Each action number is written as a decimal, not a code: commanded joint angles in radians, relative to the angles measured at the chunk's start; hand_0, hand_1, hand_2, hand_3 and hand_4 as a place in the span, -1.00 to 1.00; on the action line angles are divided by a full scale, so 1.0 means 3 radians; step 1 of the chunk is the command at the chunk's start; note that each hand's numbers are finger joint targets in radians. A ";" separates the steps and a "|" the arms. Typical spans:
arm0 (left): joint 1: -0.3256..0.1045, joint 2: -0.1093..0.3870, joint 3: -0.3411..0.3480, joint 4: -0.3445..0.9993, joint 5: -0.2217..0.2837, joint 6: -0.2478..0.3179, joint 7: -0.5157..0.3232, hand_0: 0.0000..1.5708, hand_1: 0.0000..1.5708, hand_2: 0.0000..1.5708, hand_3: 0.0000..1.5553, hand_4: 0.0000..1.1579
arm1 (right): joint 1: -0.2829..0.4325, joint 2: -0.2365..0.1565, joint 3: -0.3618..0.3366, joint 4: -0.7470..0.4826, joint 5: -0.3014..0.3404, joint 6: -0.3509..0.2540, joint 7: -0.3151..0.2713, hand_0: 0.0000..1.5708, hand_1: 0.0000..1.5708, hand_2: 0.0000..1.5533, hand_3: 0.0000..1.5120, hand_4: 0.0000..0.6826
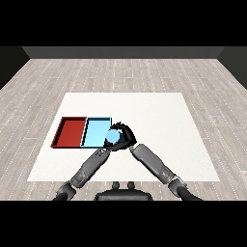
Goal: Pick the blue can and put it in the blue box
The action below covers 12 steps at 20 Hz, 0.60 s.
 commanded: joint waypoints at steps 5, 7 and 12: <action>0.0011 -0.0141 -0.0039 -0.0067 0.0129 0.0052 -0.0115 -0.18 -0.18 -0.04 -0.33 0.15 | -0.0094 0.0083 0.0139 -0.0111 -0.0225 -0.0163 0.0118 0.83 0.83 0.87 0.84 0.73; -0.0043 -0.0140 -0.0004 -0.0138 0.0000 0.0149 0.0125 -0.20 -0.20 -0.07 -0.34 0.15 | -0.0235 0.0082 0.0208 0.0127 -0.0349 -0.0172 -0.0069 0.83 0.83 0.87 0.84 0.74; -0.0104 -0.0142 0.0131 0.0025 0.0479 -0.0108 0.0104 0.89 0.89 0.85 0.76 0.04 | 0.0068 0.0021 -0.0083 -0.0251 -0.0140 0.0025 0.0265 0.79 0.79 0.87 0.85 0.62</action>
